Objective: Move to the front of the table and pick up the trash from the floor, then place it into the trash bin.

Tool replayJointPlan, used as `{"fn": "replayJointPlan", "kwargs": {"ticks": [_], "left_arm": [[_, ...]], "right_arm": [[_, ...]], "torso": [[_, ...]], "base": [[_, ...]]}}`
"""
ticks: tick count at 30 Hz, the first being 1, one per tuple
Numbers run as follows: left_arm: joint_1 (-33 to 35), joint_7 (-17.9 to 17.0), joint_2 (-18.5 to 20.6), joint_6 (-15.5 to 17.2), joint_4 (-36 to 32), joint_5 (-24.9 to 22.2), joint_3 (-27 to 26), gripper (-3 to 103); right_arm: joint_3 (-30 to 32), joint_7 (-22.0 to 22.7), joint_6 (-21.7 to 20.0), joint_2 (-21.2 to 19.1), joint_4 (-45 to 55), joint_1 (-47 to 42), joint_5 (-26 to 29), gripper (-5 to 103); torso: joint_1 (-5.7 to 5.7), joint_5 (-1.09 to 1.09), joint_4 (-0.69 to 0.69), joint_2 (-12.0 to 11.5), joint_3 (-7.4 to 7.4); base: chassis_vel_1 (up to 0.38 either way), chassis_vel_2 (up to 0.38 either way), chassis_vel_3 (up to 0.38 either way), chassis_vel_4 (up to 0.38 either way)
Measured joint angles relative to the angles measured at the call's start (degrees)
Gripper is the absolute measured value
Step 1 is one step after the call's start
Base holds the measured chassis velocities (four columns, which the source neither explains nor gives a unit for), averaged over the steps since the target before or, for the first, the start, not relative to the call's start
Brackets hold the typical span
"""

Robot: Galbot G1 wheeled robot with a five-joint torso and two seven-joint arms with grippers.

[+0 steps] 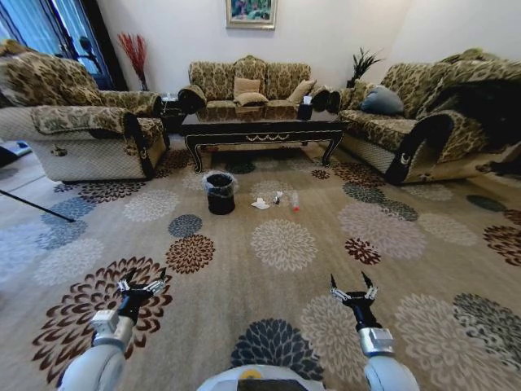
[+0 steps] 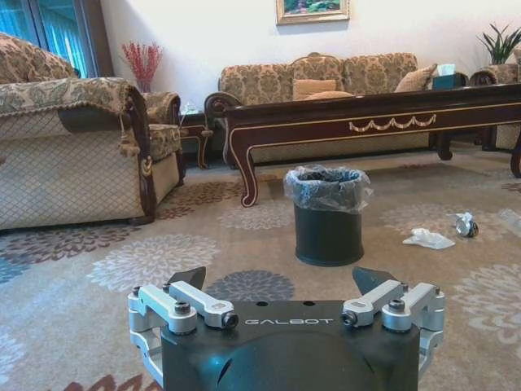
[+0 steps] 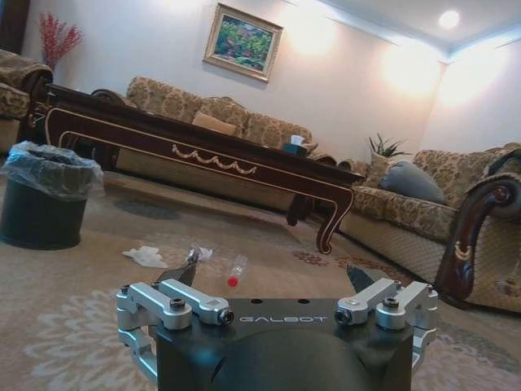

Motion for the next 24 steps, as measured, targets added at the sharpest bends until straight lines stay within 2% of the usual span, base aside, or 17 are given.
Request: {"fn": "replayJointPlan", "kwargs": {"ticks": [9,14,24], "left_arm": [[0.36,-0.07,-0.12,-0.63,0.29,0.23,-0.06,100],[0.23,-0.49,-0.38,-4.27,0.96,0.05,0.12,100],[0.6,-0.34,-0.28,-4.22,1.16,-1.42,0.15,100]], "right_arm": [[-0.32,-0.93,1.05,0.17,0.05,-0.17,0.68,100],[-0.33,-1.51,1.43,0.14,0.04,-0.41,1.52,100],[-0.47,-2.05,2.89,0.57,0.3,-0.37,2.72,100]], "torso": [[0.0,-0.01,0.0,0.0,-0.65],[-0.01,0.0,0.0,0.0,-0.58],[-0.01,0.0,0.01,0.0,-0.38]], "base": [[0.0,0.0,0.0,0.0],[0.0,0.0,0.0,0.0],[-0.01,0.009,0.008,-0.01]]}}
